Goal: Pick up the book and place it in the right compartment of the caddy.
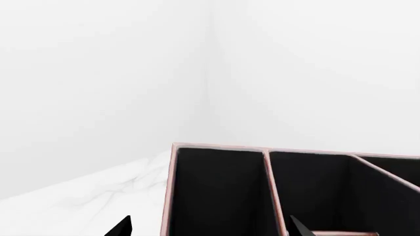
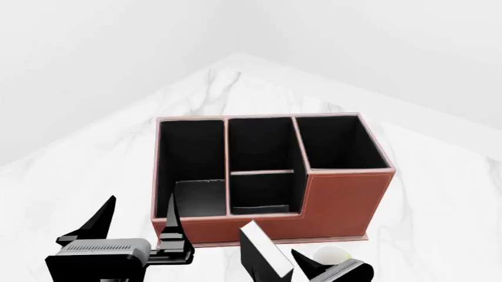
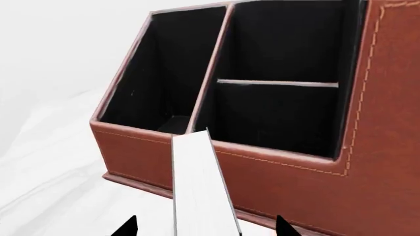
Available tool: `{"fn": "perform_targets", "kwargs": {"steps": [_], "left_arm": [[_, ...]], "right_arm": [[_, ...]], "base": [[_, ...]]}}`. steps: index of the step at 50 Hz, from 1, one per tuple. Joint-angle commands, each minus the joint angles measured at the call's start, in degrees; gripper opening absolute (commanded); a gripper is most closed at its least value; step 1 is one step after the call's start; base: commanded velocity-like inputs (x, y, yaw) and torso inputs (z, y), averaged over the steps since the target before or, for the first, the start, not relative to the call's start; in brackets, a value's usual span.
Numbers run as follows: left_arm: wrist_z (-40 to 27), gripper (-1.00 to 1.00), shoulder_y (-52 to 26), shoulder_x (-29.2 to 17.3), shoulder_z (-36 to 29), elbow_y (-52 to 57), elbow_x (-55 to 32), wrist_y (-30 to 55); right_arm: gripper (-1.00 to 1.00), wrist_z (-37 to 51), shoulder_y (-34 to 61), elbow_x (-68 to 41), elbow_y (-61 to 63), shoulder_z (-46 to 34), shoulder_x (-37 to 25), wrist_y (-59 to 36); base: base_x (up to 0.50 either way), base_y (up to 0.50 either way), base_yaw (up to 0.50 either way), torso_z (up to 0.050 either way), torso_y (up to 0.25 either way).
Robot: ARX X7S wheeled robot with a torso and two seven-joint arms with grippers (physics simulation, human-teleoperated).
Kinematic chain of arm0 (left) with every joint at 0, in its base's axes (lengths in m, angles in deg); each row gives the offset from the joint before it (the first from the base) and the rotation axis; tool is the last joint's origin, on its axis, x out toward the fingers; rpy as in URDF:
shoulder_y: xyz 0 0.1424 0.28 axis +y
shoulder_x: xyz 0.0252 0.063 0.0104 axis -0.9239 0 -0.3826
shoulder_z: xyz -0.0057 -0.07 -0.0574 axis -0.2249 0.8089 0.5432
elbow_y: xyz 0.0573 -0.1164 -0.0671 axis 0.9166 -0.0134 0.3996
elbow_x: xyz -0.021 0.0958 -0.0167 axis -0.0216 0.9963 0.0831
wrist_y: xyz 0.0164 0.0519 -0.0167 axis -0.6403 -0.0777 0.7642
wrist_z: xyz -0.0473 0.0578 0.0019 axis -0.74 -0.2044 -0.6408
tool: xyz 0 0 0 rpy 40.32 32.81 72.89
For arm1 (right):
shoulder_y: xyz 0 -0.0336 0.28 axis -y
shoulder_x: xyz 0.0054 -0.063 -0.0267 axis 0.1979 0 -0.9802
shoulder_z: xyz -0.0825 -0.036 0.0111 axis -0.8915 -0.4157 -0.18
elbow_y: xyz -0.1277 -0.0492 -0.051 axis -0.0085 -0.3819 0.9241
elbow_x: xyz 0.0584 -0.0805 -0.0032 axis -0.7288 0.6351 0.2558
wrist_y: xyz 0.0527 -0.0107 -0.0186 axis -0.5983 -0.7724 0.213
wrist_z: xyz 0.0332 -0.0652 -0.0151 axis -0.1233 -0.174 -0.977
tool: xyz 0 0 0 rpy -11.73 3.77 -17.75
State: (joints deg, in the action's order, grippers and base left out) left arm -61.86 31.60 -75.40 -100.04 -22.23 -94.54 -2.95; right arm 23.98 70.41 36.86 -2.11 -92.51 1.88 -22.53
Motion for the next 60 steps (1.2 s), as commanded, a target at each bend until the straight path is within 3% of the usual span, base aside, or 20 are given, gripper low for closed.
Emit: {"fn": "perform_targets", "kwargs": {"steps": [1, 2, 22, 60], "left_arm": [[-0.15, 1.00, -0.02, -0.16, -0.19, -0.06, -0.05, -0.11], [-0.18, 1.00, -0.03, -0.16, -0.21, -0.09, -0.06, -0.10], [-0.55, 1.00, -0.03, -0.37, -0.49, -0.19, -0.10, -0.20], [-1.02, 1.00, -0.43, -0.94, -0.66, -0.32, -0.81, -0.39]], "right_arm": [[1.00, -0.06, 0.06, -0.65, -0.44, -0.16, 0.05, -0.20], [-1.00, -0.10, 0.05, -0.76, -0.44, -0.13, 0.06, -0.13], [-1.00, 0.73, 0.05, -0.51, 1.52, -0.33, -0.80, -0.59], [-1.00, 10.33, 11.68, -7.97, 26.75, 4.35, -7.19, -22.20]], "base": [[0.00, 0.00, 0.00, 0.000, 0.000], [0.00, 0.00, 0.00, 0.000, 0.000], [0.00, 0.00, 0.00, 0.000, 0.000], [0.00, 0.00, 0.00, 0.000, 0.001]]}}
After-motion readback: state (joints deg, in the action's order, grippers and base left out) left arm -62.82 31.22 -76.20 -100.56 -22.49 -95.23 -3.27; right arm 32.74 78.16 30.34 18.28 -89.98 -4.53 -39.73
